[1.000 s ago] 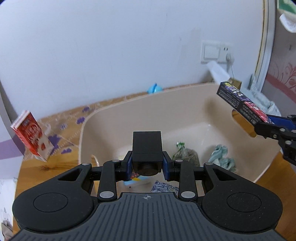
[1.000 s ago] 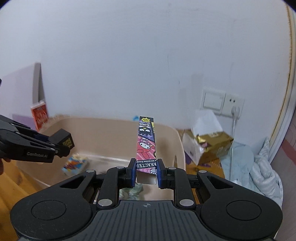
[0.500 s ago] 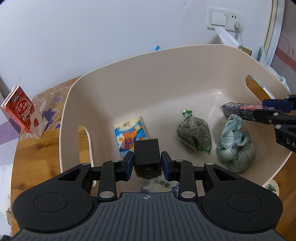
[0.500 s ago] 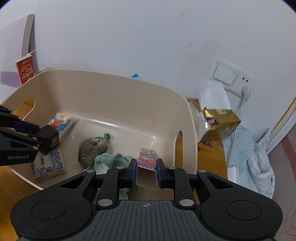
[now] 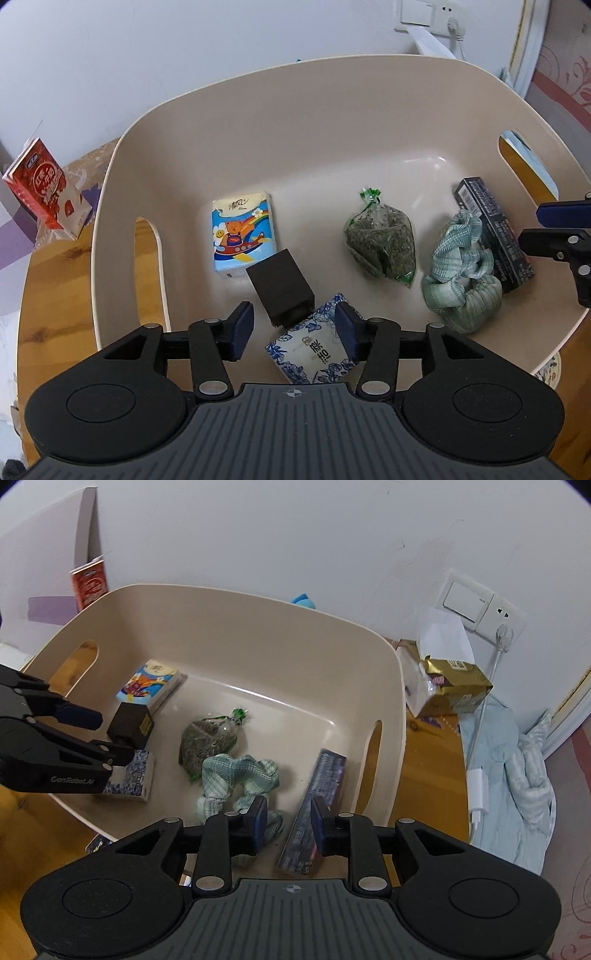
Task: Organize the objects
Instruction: 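Carry both boxes over the bin and open both tools to drop them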
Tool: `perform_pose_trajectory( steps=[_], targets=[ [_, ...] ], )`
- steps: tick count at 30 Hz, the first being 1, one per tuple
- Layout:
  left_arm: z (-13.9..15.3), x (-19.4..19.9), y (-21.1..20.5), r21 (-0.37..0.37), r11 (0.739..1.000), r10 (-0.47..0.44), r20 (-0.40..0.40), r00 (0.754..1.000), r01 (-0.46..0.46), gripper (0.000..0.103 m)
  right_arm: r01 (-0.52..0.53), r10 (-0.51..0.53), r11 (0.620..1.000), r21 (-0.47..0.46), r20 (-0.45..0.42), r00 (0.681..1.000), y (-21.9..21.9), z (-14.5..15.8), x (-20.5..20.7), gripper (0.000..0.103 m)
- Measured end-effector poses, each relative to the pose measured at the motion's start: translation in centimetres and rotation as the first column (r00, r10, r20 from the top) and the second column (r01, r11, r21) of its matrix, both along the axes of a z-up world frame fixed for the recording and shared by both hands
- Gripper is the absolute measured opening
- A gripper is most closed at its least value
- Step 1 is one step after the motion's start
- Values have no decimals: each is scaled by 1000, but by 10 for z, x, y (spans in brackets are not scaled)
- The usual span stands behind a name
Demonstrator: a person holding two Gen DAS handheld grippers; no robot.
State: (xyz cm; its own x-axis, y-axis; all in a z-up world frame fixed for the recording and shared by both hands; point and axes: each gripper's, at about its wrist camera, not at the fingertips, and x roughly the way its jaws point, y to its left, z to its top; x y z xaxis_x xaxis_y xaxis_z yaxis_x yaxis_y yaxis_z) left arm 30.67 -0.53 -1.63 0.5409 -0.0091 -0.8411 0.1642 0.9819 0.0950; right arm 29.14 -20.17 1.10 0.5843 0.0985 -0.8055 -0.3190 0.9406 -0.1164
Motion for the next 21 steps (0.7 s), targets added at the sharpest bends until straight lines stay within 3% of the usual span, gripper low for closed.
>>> perform_pose_trajectory(
  steps=[6, 8, 12, 15, 16, 18, 21],
  targets=[
    [4, -20, 3, -25, 1000, -10, 3, 1000, 10, 51, -6, 5, 1000, 21, 9, 1000, -2, 7, -23, 39],
    [9, -29, 5, -38, 999, -16, 27, 999, 17, 55, -6, 5, 1000, 13, 32, 999, 0, 10, -31, 50],
    [26, -53, 7, -79, 997, -14, 115, 993, 23, 62, 1, -2, 1000, 13, 88, 996, -1, 18, -50, 62],
    [44, -82, 4, -75, 997, 6, 217, 976, 10, 87, -3, -7, 998, 66, 143, 990, -7, 27, -72, 70],
    [49, -92, 3, -69, 998, 6, 254, 967, 12, 89, 3, -15, 997, 75, 168, 986, -9, 31, -81, 76],
    [57, -110, 0, -55, 998, 2, 314, 950, 16, 91, 7, -22, 997, 78, 191, 981, -11, 33, -89, 85],
    [62, -132, -3, -63, 998, 3, 338, 941, 19, 92, -8, -13, 996, 93, 218, 976, -20, 35, -119, 94]
  ],
)
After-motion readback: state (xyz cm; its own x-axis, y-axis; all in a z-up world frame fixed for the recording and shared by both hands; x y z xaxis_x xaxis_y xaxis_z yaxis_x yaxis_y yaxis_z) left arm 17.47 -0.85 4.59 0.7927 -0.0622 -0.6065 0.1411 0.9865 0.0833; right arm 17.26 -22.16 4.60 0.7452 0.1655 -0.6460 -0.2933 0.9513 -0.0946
